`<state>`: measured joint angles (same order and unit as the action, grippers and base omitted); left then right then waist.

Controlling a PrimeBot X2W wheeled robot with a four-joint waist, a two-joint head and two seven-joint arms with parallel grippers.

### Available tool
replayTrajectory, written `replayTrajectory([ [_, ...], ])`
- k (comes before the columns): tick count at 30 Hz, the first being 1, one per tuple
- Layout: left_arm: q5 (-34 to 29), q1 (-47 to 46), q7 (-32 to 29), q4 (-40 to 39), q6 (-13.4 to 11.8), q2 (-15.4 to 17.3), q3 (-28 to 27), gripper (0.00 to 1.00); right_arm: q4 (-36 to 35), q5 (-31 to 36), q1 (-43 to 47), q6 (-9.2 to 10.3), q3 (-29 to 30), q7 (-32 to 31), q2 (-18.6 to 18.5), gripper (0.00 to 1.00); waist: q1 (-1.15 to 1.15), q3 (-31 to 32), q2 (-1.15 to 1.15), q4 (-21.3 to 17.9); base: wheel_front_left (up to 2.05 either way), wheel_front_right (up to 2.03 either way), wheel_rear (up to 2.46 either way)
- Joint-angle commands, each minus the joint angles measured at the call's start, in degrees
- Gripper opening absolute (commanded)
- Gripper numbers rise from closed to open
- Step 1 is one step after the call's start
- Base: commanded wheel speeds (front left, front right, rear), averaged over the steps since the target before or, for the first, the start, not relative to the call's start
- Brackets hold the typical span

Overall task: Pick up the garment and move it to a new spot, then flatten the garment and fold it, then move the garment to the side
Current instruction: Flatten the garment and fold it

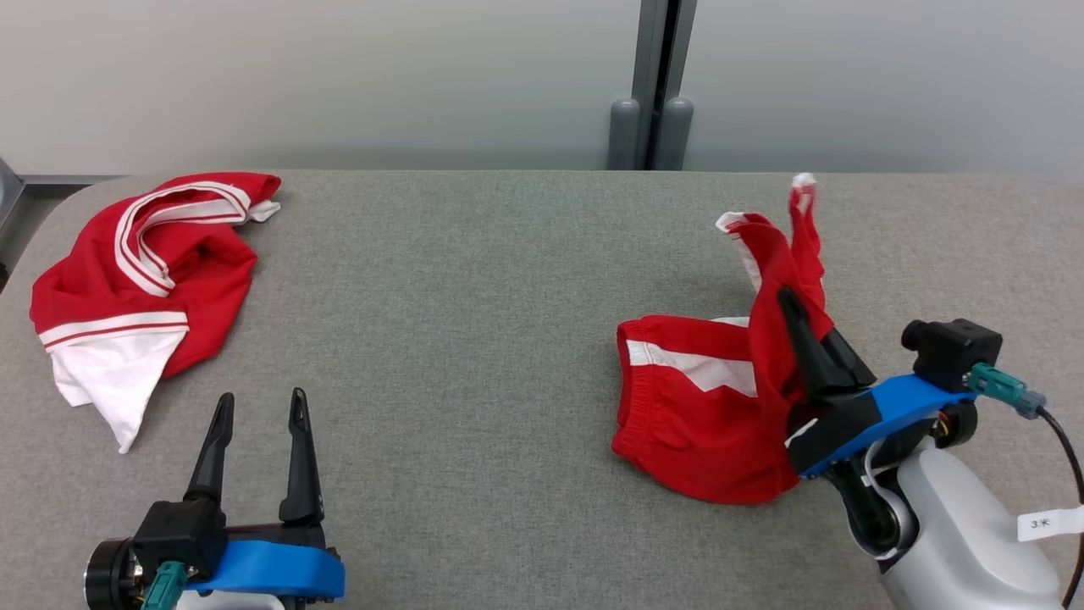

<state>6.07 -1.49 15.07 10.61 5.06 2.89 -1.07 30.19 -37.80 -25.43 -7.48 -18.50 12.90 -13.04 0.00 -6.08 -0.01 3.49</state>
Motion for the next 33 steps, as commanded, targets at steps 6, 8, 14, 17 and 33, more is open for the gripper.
replayTrajectory([
  [6,0.5,-0.5,0.1,-0.1,-0.3,0.0,0.2,1.0,-1.7,2.3,0.2,-0.03,-4.0,-1.8,1.1,0.0,0.0,-0.8,0.01,1.4,0.0,0.0,0.0],
  [8,0.8,-0.7,0.1,-0.1,-0.4,0.0,0.2,1.0,-1.9,2.7,1.0,-0.03,-5.5,-2.1,1.1,0.0,0.0,-1.1,0.01,1.8,0.0,0.0,0.0],
  [14,0.9,-0.8,0.1,-0.3,-0.7,0.0,0.6,1.0,-2.7,3.5,3.9,-0.03,-10.1,-3.1,0.6,0.0,0.0,-1.5,0.01,2.3,0.0,0.0,0.0],
  [17,1.0,-0.8,0.1,-0.3,-0.8,0.0,0.3,1.0,-2.5,3.2,5.1,-0.03,-11.8,-2.9,0.9,0.3,0.0,-1.7,0.01,2.1,0.0,0.0,0.0],
  [33,1.3,-0.6,0.1,-0.2,-1.0,0.0,0.5,1.0,-8.1,4.0,7.6,-0.03,-10.6,2.2,-2.4,1.0,0.0,-1.1,0.01,0.1,0.0,0.0,0.0],
])
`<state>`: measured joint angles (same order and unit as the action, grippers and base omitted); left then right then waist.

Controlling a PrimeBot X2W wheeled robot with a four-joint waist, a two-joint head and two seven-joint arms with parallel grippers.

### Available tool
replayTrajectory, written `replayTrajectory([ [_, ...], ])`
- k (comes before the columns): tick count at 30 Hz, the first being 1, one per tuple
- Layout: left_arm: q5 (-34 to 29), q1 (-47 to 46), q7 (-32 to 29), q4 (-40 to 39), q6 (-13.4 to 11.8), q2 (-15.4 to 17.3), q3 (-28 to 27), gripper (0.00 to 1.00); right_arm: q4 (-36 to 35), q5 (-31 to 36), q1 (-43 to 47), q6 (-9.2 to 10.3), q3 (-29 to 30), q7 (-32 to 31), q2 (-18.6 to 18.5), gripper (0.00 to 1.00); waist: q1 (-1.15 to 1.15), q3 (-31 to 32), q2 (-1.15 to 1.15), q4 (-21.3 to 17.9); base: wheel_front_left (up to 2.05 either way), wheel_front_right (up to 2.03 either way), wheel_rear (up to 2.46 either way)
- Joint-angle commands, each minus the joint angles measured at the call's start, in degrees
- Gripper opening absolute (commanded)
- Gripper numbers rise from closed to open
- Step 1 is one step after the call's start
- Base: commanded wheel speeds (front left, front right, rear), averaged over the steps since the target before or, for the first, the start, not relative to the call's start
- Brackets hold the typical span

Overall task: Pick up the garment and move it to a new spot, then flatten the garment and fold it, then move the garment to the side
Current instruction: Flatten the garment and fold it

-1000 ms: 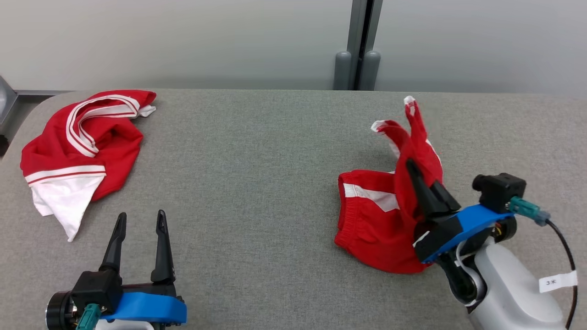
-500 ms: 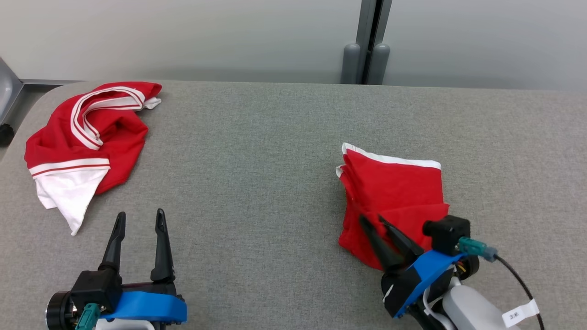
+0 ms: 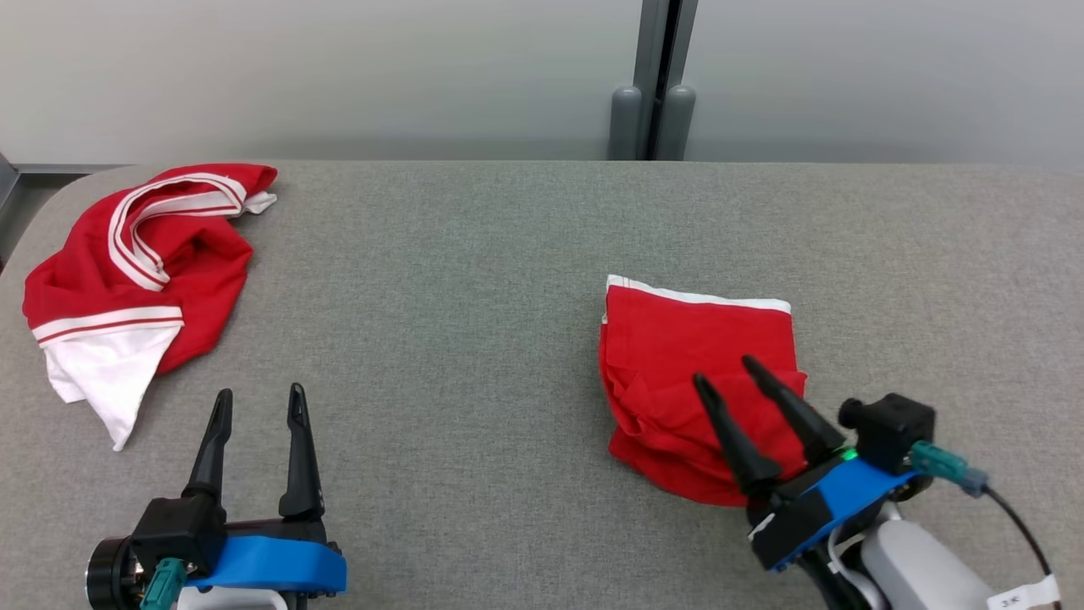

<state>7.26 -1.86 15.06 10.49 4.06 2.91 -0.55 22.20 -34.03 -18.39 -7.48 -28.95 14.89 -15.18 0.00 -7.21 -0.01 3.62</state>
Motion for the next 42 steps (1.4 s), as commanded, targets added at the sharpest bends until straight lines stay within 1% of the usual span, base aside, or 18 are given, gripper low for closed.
replayTrajectory([
  [1,0.1,-0.2,0.2,-0.1,0.1,0.0,0.0,1.0,-0.6,0.8,0.8,-0.03,1.0,0.3,-0.6,1.0,0.0,0.1,0.01,-0.1,0.0,0.0,0.0],
  [5,-0.1,-0.2,0.2,0.0,0.3,0.0,0.0,1.0,-1.9,2.3,1.8,-0.03,7.0,0.3,-1.1,1.0,0.0,0.2,0.01,-0.4,0.0,0.0,0.0],
  [6,-0.2,-0.3,0.2,0.2,0.3,0.0,0.2,1.0,-2.0,2.8,1.9,-0.03,9.7,0.3,-1.2,1.0,0.0,0.4,0.01,-0.3,0.0,0.0,0.0],
  [14,-0.8,0.5,0.2,0.5,0.6,0.0,0.2,1.0,-2.9,6.8,3.6,-0.03,17.6,0.3,-0.6,1.0,0.0,1.6,0.01,-0.3,0.0,0.0,0.0],
  [17,-0.9,1.2,0.2,0.7,0.6,0.0,0.1,1.0,-4.2,8.4,5.7,-0.03,20.9,0.3,0.7,1.0,0.0,2.4,0.01,-0.6,0.0,0.0,0.0],
  [22,-1.4,2.1,0.2,0.8,0.2,0.0,0.3,1.0,-6.8,10.2,10.3,-0.03,24.9,0.3,3.1,1.0,0.0,3.7,0.01,-1.5,0.0,0.0,0.0],
  [31,-2.6,3.4,0.2,1.1,0.8,0.0,-0.3,1.0,-12.1,14.9,18.0,-0.03,29.4,0.3,6.8,1.0,0.0,5.9,0.01,-3.7,0.0,0.0,0.0],
  [37,-3.9,4.1,0.2,1.7,0.6,0.2,-0.3,1.0,-14.4,18.1,21.4,-0.03,30.3,0.3,8.7,1.0,0.0,6.8,0.01,-4.3,0.0,0.0,0.0],
  [42,-4.2,4.1,0.2,1.4,0.6,0.2,0.1,1.0,-14.6,20.0,22.8,-0.03,29.7,0.3,10.0,1.0,0.0,7.1,0.01,-4.2,0.0,0.0,0.0],
])
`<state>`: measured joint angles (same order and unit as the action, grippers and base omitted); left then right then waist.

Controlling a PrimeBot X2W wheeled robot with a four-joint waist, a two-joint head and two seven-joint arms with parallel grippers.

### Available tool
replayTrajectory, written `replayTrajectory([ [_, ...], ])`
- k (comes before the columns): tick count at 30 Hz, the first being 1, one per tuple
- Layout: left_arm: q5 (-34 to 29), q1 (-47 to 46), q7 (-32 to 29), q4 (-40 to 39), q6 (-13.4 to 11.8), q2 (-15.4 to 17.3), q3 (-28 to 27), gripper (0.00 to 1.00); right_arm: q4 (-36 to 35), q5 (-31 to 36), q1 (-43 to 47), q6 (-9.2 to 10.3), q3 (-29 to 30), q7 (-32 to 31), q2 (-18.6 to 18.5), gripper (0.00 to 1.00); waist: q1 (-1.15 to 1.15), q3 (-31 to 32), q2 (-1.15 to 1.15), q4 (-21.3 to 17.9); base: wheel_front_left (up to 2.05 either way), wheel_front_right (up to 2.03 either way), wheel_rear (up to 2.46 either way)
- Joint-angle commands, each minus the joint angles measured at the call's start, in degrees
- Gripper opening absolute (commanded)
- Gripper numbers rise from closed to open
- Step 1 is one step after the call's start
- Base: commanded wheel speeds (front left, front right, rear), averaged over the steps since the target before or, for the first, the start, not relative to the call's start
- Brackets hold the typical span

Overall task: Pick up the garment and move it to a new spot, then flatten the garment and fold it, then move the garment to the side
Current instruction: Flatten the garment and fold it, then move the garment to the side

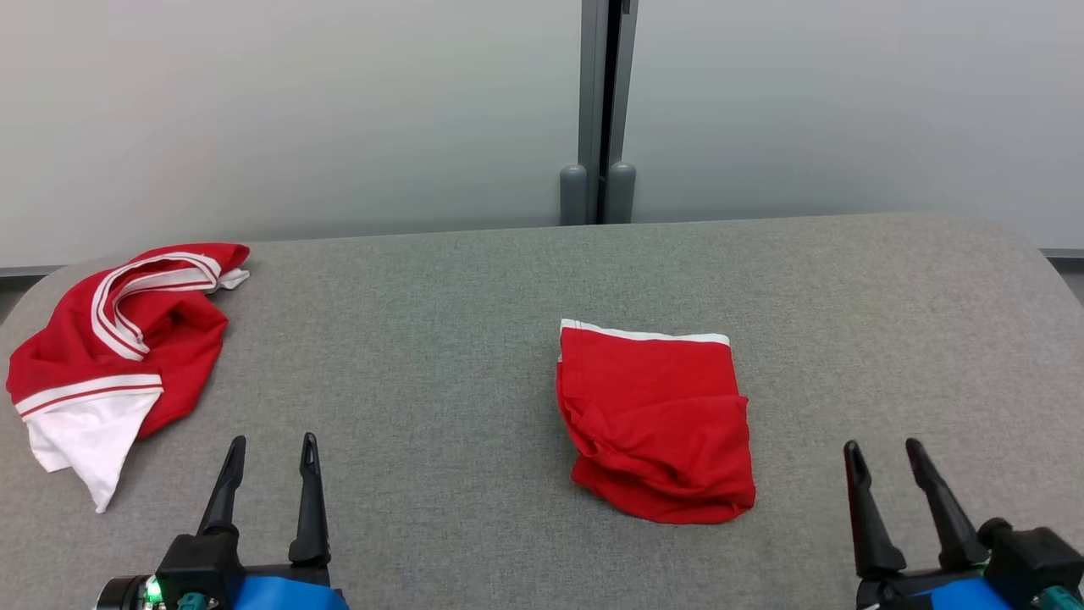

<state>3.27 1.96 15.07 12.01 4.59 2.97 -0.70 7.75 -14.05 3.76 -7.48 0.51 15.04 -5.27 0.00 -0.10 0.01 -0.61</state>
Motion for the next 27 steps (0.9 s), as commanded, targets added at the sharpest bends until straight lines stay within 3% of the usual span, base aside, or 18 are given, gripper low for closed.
replayTrajectory([
  [1,-0.3,0.3,0.2,-0.2,0.0,0.1,0.2,1.0,0.1,0.4,0.8,-0.03,0.0,0.2,0.3,1.0,0.0,0.0,-0.01,0.1,0.0,0.0,0.0],
  [27,-0.2,0.8,0.1,1.2,-0.6,0.3,-0.1,1.0,3.9,2.5,0.0,-0.03,-0.6,0.2,2.0,1.0,0.0,0.0,-0.01,1.0,0.0,0.0,0.0],
])
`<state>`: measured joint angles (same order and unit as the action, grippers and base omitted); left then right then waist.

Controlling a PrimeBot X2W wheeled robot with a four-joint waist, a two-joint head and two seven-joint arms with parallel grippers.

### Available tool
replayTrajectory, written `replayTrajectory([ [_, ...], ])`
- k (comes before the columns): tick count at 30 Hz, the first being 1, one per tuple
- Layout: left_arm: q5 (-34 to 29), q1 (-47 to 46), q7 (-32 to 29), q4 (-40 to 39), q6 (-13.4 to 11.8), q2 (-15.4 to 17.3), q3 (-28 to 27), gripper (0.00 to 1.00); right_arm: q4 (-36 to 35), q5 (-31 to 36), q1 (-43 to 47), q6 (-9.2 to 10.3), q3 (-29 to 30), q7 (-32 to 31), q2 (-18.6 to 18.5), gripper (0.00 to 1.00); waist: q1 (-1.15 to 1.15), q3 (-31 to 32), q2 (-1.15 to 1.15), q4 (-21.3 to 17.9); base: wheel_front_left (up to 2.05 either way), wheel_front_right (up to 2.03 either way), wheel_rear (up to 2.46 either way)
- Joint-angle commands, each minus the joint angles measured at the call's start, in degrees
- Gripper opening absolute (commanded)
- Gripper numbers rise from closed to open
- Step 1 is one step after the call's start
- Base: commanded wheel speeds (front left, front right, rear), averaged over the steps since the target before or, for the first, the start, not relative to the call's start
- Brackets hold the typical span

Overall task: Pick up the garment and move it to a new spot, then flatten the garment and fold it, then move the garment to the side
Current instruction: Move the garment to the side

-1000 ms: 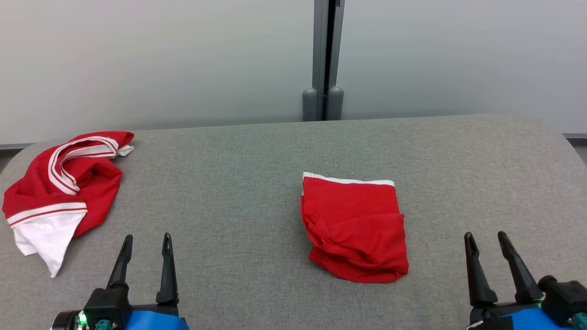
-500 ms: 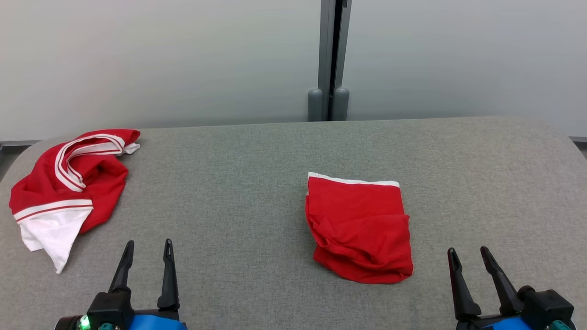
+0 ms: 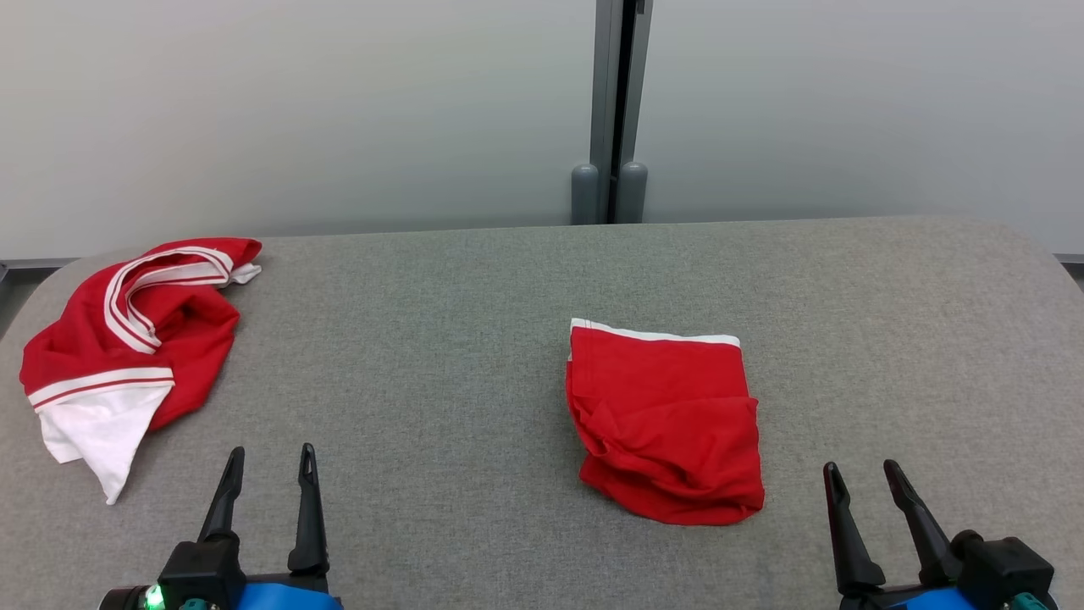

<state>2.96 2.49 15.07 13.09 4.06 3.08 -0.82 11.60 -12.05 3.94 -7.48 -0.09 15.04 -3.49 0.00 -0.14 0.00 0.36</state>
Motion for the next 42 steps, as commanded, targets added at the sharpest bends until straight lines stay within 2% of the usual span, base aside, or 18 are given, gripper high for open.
replayTrajectory([
  [1,0.1,0.3,0.1,0.0,-0.1,0.2,0.0,1.0,0.0,0.5,-0.2,-0.03,0.0,0.2,0.2,1.0,0.0,0.0,0.0,0.0,0.0,0.0,0.0],
  [10,0.3,-0.6,0.1,0.2,0.0,0.1,0.3,1.0,-0.7,-2.2,-3.0,-0.03,0.2,-0.3,-0.3,1.0,0.0,-0.1,0.0,0.5,0.0,0.0,0.0],
  [21,0.3,-3.1,0.1,-0.1,0.3,0.1,0.8,1.0,-0.6,0.0,-17.9,-0.03,-1.6,-6.5,-3.7,1.0,0.0,-3.1,0.0,1.8,0.0,0.0,0.0],
  [29,0.6,-5.1,0.1,-0.1,0.1,0.0,2.1,1.0,8.7,0.4,-24.5,-0.03,-2.1,-10.7,-4.8,1.0,0.0,-6.9,0.0,3.7,0.0,0.0,0.0],
  [42,1.4,-7.7,0.2,0.4,-0.3,-0.2,3.5,1.0,28.5,-1.2,-27.6,-0.03,-3.8,-7.3,-4.9,1.0,0.0,-10.9,0.0,5.9,0.0,0.0,0.0],
])
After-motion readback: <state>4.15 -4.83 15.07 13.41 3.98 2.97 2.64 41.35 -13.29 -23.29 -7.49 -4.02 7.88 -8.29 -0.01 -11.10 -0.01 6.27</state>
